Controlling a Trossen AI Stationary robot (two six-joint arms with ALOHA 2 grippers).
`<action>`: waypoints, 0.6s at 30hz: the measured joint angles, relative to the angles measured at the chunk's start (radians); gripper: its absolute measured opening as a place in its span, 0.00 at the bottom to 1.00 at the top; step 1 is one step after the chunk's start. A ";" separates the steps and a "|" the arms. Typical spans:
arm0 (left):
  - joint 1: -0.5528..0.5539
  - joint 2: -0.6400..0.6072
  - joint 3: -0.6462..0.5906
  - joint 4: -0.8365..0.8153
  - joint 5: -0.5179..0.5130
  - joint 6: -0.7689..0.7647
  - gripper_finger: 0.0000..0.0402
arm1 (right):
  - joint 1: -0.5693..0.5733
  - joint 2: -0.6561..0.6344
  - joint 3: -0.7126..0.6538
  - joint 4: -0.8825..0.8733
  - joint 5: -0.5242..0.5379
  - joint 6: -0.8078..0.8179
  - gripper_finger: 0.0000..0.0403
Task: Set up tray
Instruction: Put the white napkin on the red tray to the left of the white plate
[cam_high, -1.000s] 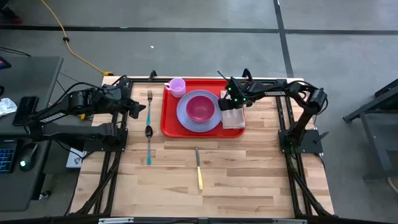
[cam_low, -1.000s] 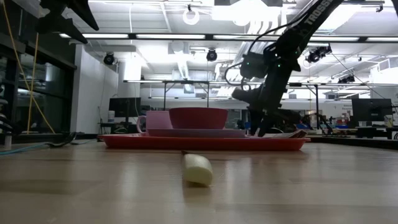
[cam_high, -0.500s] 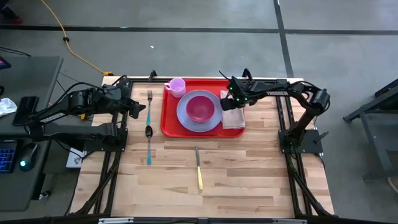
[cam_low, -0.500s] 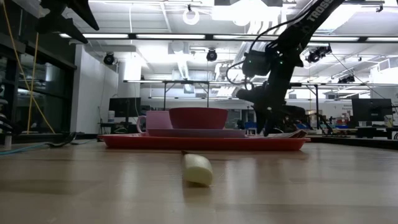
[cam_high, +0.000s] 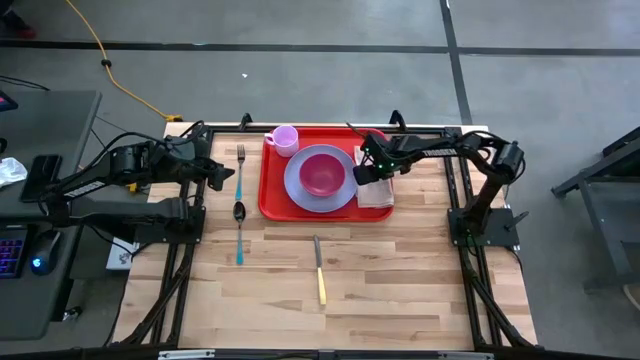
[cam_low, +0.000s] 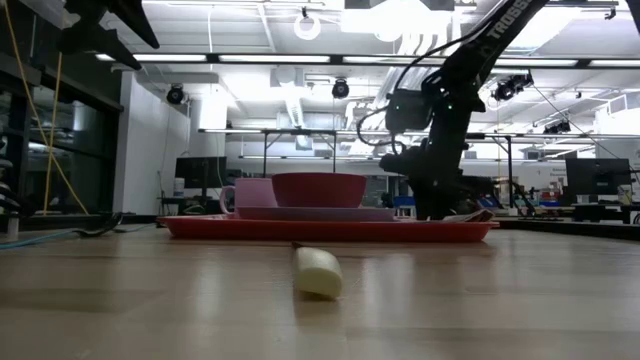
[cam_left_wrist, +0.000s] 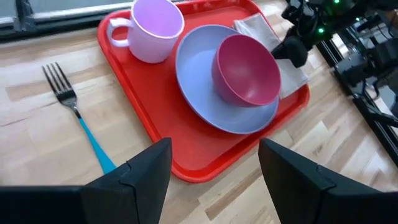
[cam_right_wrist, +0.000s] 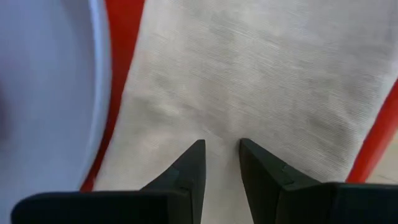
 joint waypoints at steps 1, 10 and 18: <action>0.000 0.000 0.000 0.000 0.001 0.000 0.67 | 0.004 0.002 0.000 0.004 -0.001 0.002 0.19; 0.000 0.000 0.000 0.000 0.003 0.000 0.67 | 0.017 0.007 0.000 0.055 -0.014 0.025 0.19; 0.000 0.000 0.000 0.000 0.011 0.000 0.67 | 0.016 0.007 0.000 0.051 -0.046 0.029 0.19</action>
